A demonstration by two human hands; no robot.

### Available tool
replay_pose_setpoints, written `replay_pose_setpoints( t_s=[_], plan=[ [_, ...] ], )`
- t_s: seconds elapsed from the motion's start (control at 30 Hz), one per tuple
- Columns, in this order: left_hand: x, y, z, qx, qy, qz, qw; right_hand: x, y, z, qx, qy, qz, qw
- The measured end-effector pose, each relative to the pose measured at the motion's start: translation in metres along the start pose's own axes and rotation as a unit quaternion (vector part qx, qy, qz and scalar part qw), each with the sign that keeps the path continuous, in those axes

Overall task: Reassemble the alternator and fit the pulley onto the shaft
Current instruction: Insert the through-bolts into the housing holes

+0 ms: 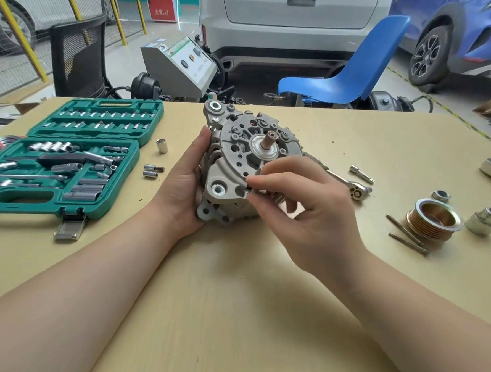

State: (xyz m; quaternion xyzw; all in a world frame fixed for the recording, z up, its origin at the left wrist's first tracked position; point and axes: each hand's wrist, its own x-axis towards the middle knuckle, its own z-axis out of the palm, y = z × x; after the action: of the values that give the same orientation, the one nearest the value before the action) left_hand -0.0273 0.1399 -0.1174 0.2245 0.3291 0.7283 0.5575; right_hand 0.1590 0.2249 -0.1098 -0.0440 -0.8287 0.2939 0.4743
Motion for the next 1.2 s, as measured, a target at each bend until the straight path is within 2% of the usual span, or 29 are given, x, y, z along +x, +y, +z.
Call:
replay_pose_setpoints(
  t_s=[0.17,0.67,0.83,1.03,1.2],
  plan=[
    [-0.0003,0.0007,0.0006,-0.007,0.009,0.006,1.0,0.0009,0.0013,-0.0033,-0.028,-0.018,-0.03,0.999],
    [0.001,0.0027,-0.003,-0.012,0.003,-0.012,1.0,0.0059,-0.0024,0.0016,-0.131,-0.007,-0.017,0.991],
    [0.0009,0.0018,-0.0023,-0.022,0.001,-0.014,1.0,0.0033,-0.0003,-0.0014,-0.106,-0.03,-0.038,0.993],
    [0.0024,0.0016,-0.0022,-0.015,0.02,-0.007,1.0,0.0065,-0.0019,0.0024,-0.137,0.008,-0.015,0.99],
    [0.0025,0.0011,-0.0027,-0.014,0.017,-0.009,1.0,0.0052,-0.0008,-0.0011,-0.102,-0.022,-0.041,0.994]
  ],
)
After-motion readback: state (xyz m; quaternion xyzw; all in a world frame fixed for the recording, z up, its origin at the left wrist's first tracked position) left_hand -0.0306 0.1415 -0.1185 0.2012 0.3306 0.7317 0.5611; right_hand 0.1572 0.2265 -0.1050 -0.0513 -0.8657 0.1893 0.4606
